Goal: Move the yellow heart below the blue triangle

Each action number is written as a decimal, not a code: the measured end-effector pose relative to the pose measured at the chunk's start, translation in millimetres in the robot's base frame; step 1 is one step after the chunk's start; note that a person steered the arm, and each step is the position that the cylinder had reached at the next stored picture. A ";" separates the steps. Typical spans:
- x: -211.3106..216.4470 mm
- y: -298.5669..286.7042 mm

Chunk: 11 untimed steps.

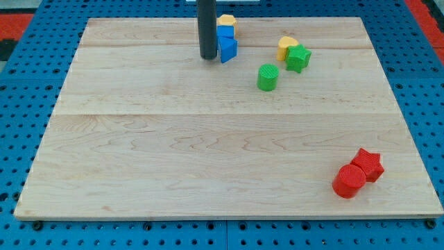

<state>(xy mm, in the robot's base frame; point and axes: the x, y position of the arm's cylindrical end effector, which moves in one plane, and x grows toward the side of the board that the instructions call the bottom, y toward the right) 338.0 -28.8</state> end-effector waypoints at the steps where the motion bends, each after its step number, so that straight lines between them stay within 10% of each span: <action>1: 16.8 46.6; 4: -102.2 130.1; 5: -70.4 205.9; 11: -68.2 163.2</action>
<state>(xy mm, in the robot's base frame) 269.8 134.4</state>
